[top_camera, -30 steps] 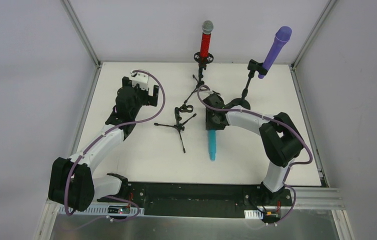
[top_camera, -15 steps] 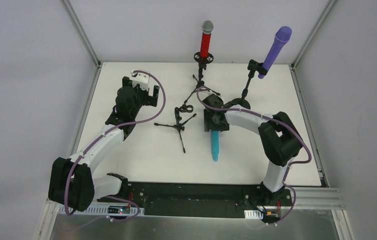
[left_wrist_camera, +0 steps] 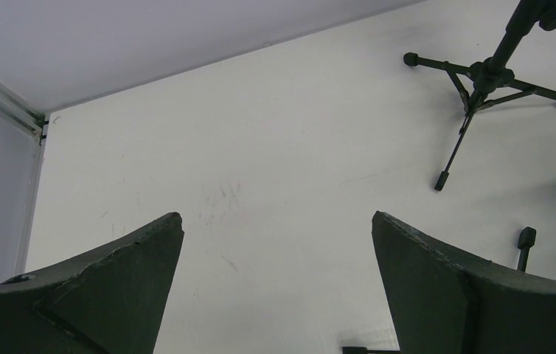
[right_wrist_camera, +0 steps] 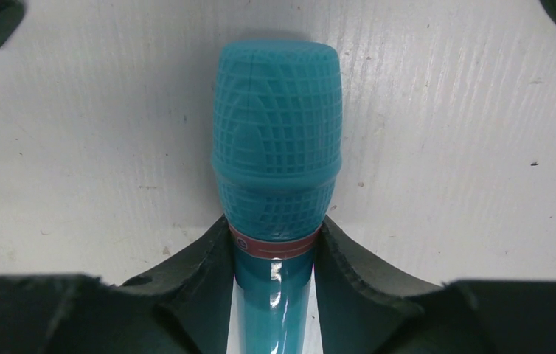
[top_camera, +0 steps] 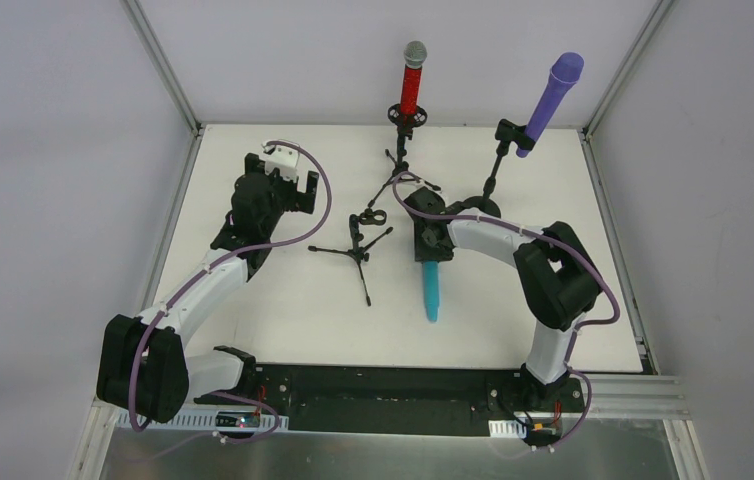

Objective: Attach the microphones to the stand

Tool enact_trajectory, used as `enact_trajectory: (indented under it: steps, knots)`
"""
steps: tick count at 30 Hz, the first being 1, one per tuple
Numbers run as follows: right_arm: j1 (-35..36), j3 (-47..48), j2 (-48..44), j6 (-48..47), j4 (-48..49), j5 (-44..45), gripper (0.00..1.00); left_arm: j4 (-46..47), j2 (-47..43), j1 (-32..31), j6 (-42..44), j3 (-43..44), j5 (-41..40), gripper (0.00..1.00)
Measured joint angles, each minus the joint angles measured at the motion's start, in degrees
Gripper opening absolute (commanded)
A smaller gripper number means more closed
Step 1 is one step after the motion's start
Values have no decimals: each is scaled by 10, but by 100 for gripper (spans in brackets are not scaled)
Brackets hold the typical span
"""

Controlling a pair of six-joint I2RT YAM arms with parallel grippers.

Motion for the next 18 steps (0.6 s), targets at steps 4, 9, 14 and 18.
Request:
enact_trajectory:
  steps: [4, 9, 14, 18]
  knots:
    - [0, 0, 0, -3, 0, -2, 0, -4, 0, 0, -4, 0, 0, 99]
    - [0, -2, -3, -11, 2, -10, 0, -14, 15, 0, -27, 5, -2, 99]
    - [0, -24, -33, -19, 9, -17, 0, -35, 33, 4, -61, 14, -3, 99]
    - [0, -42, -83, -26, 17, -21, 0, -56, 42, 23, -109, 27, -2, 99]
